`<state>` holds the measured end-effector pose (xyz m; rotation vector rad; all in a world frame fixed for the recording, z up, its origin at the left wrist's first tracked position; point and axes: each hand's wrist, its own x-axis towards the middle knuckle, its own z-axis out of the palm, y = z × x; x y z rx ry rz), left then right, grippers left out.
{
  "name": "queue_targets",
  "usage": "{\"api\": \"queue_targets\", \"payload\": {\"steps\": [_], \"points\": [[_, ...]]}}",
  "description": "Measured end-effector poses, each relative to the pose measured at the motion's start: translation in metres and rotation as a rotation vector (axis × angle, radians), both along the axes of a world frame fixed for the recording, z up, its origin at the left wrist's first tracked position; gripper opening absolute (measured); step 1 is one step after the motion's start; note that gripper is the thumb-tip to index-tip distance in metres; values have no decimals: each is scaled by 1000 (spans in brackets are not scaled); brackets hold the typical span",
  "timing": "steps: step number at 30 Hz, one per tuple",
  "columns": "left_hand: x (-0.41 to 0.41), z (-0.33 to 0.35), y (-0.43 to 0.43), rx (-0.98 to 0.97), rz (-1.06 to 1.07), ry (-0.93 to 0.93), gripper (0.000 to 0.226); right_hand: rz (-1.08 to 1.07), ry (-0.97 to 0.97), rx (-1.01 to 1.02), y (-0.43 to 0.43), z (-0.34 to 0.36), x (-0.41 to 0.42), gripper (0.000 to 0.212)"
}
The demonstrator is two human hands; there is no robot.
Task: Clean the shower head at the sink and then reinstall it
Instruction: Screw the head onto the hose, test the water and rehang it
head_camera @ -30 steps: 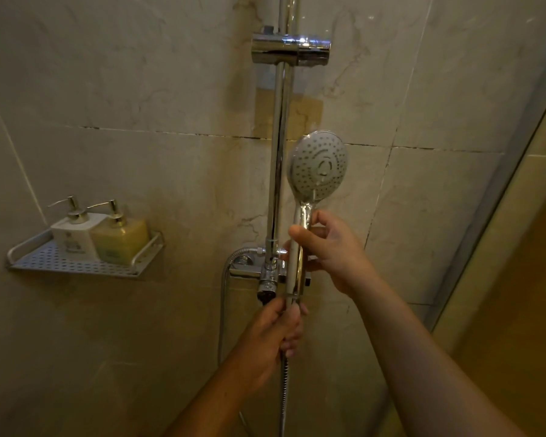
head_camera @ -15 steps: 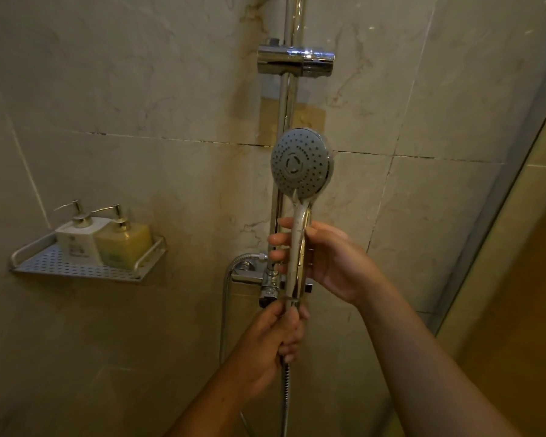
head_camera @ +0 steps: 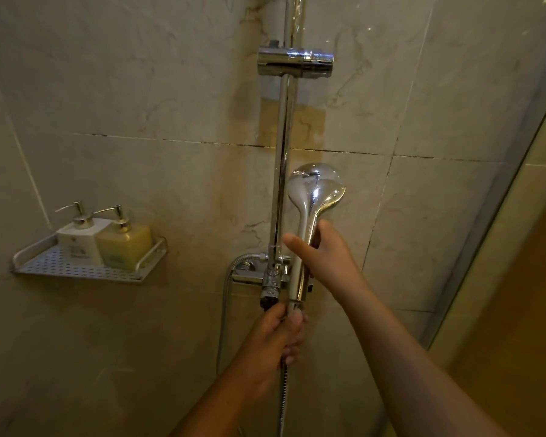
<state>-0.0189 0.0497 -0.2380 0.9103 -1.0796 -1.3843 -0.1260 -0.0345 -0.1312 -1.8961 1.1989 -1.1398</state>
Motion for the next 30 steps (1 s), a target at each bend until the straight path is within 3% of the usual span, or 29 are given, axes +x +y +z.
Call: {"api": "queue_targets", "payload": {"steps": [3, 6, 9, 13, 16, 18, 20, 22, 26, 28, 30], "points": [[3, 0, -1, -3, -12, 34, 29, 209, -238, 160, -1, -2, -5, 28], [6, 0, -2, -23, -66, 104, 33, 497, -520, 445, -5, -1, -16, 40], [5, -1, -2, -40, -124, 181, 39, 691, -619, 530, -9, -1, -24, 39], [5, -1, -3, -35, -113, 180, 38, 607, -534, 439, -10, -3, -23, 37], [5, -1, -3, -15, -70, 143, 33, 473, -397, 329, -11, 0, -20, 23], [4, -1, -2, -13, -54, 111, 32, 396, -335, 294, -11, 2, -17, 26], [3, 0, -1, -6, -37, 76, 31, 335, -278, 237, -12, 2, -14, 43], [2, 1, -1, 2, -25, 59, 32, 263, -152, 139, -10, 4, -9, 49], [1, 6, 0, 22, -15, 52, 30, 85, 142, -110, -4, 6, -3, 33], [2, 7, 0, 21, -17, 89, 32, 200, 56, -67, -4, 4, -3, 34], [4, 7, 0, 6, -33, 123, 34, 336, -178, 153, -6, 5, -5, 37]]}}
